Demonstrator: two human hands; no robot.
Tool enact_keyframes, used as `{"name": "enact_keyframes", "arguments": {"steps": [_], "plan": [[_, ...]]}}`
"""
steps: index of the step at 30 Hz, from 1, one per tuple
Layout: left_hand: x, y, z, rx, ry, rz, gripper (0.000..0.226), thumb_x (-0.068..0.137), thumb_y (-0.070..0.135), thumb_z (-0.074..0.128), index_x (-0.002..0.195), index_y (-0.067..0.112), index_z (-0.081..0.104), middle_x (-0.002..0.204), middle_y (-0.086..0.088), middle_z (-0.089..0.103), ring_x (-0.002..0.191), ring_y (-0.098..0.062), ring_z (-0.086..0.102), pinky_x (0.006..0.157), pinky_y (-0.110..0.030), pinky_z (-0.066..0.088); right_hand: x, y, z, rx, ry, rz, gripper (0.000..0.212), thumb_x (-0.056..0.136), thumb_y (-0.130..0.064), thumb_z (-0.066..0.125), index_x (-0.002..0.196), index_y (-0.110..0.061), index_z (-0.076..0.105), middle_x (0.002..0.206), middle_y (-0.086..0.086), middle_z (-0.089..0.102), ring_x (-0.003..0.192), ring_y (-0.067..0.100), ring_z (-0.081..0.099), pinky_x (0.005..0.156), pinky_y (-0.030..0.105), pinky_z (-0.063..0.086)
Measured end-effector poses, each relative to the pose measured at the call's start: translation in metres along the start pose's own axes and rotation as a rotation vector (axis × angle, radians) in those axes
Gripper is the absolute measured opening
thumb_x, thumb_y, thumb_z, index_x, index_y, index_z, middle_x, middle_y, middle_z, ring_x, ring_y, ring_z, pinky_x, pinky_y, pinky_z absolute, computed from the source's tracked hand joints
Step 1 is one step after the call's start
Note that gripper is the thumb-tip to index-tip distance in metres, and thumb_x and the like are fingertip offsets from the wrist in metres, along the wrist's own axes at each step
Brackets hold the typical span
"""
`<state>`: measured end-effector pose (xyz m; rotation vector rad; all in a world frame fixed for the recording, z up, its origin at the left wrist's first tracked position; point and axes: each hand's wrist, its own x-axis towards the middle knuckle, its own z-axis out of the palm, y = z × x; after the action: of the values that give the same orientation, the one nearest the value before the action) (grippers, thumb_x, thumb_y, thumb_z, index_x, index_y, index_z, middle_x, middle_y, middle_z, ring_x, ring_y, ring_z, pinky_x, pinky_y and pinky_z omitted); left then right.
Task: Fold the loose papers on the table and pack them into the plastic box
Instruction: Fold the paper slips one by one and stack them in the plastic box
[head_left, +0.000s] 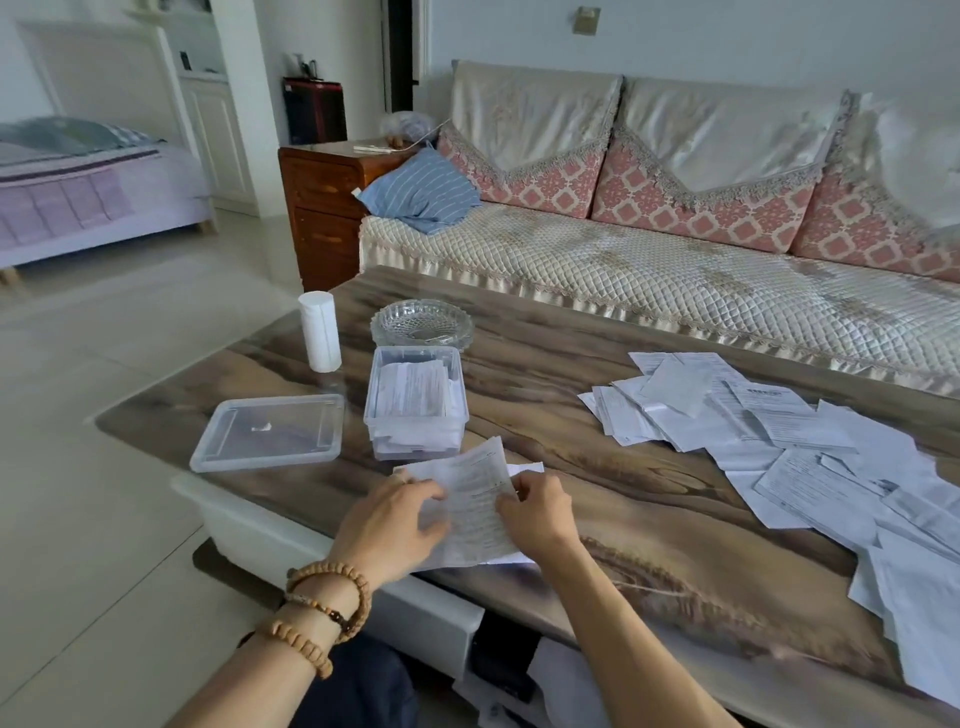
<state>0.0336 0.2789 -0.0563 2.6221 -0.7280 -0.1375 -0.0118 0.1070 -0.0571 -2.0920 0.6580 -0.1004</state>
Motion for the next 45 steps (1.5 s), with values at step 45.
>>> {"name": "enact_keyframes", "arguments": {"steps": [45], "plan": [[0.022, 0.049, 0.021, -1.106, 0.102, -0.184, 0.022, 0.07, 0.008, 0.086, 0.088, 0.014, 0.074, 0.081, 0.004, 0.076, 0.08, -0.012, 0.071, 0.07, -0.026, 0.057, -0.011, 0.056, -0.086, 0.669, -0.106, -0.102, 0.024, 0.075, 0.006, 0.077, 0.099, 0.003, 0.072, 0.094, 0.02, 0.074, 0.086, 0.031, 0.072, 0.07, 0.037, 0.059]]}}
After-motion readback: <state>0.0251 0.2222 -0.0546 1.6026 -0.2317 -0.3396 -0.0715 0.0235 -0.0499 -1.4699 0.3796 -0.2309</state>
